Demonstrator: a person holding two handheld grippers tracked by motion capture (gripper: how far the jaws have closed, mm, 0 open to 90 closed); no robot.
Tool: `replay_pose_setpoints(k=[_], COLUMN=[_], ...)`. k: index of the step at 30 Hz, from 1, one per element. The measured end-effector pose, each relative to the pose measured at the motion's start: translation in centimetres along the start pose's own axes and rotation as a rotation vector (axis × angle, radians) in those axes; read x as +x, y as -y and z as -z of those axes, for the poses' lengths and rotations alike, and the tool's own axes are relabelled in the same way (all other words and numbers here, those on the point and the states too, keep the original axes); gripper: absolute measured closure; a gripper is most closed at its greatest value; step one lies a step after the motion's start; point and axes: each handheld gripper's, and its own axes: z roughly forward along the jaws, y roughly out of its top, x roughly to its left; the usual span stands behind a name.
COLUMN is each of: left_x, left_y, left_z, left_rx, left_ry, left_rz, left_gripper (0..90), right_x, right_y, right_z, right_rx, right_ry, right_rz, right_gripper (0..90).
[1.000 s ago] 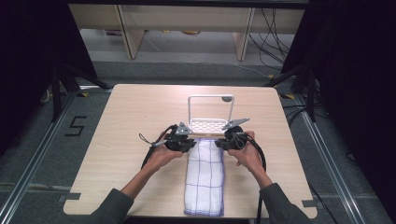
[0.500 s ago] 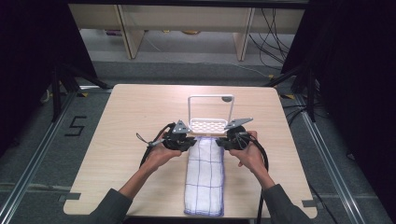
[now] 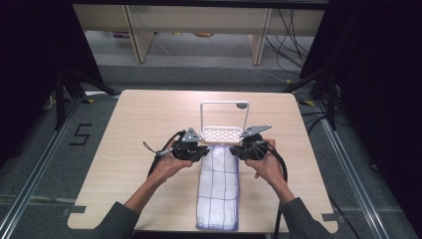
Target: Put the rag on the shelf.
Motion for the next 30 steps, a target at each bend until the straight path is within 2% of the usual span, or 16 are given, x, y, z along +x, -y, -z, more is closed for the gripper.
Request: replay_pose_setpoints(k=[3, 4, 6, 7, 8, 9, 15, 17, 18, 23, 24, 27, 30], left_x=[-0.1, -0.2, -0.2, -0.3, -0.4, -0.4, -0.5, -0.5, -0.5, -0.6, -0.7, -0.9, -1.1], left_y=[-0.1, -0.2, -0.4, -0.5, -0.6, -0.7, -1.4, -1.4, -1.6, -2.7, -3.2, -4.1, -4.6], left_z=[0.2, 0.2, 0.5, 0.6, 0.6, 0.8, 1.6, 1.7, 1.8, 3.0, 3.5, 4.3, 4.7], left_rx=[0.008, -0.004, 0.000, -0.004, -0.018, -0.021, -0.043, -0.050, -0.054, -0.095, -0.110, -0.128, -0.137], left_ry=[0.002, 0.004, 0.010, 0.015, 0.010, 0.011, 0.021, 0.017, 0.020, 0.020, 0.026, 0.015, 0.024], left_rz=[-0.010, 0.001, -0.018, -0.017, -0.007, -0.010, -0.010, -0.006, -0.007, -0.023, -0.033, -0.038, -0.047], left_gripper=[81.6, 81.6, 81.6, 81.6, 81.6, 81.6, 81.5, 81.4, 81.4, 81.5, 81.5, 82.3, 82.5], right_x=[0.2, 0.2, 0.2, 0.1, 0.1, 0.1, 0.6, 0.8, 0.6, 1.0, 1.0, 1.1, 1.1], right_y=[-0.1, -0.1, -0.1, -0.2, -0.3, -0.3, -1.0, -1.1, -1.3, -2.0, -2.2, -2.6, -2.9], right_z=[0.3, 0.3, 0.5, 0.7, 1.1, 1.1, 2.1, 2.3, 2.4, 3.9, 4.0, 4.8, 5.2], right_rx=[-0.005, -0.005, -0.013, -0.025, -0.002, -0.002, -0.041, -0.034, -0.055, -0.092, -0.097, -0.113, -0.129], right_ry=[-0.009, -0.009, -0.012, -0.017, -0.018, -0.018, -0.020, -0.027, -0.025, -0.014, -0.016, -0.008, -0.001], right_rz=[-0.011, -0.011, 0.001, 0.005, 0.007, 0.007, 0.019, 0.011, 0.034, 0.032, 0.045, 0.032, 0.047], right_gripper=[83.4, 83.4, 83.4, 83.4, 83.4, 83.4, 83.4, 83.4, 83.5, 83.6, 83.6, 83.7, 83.8])
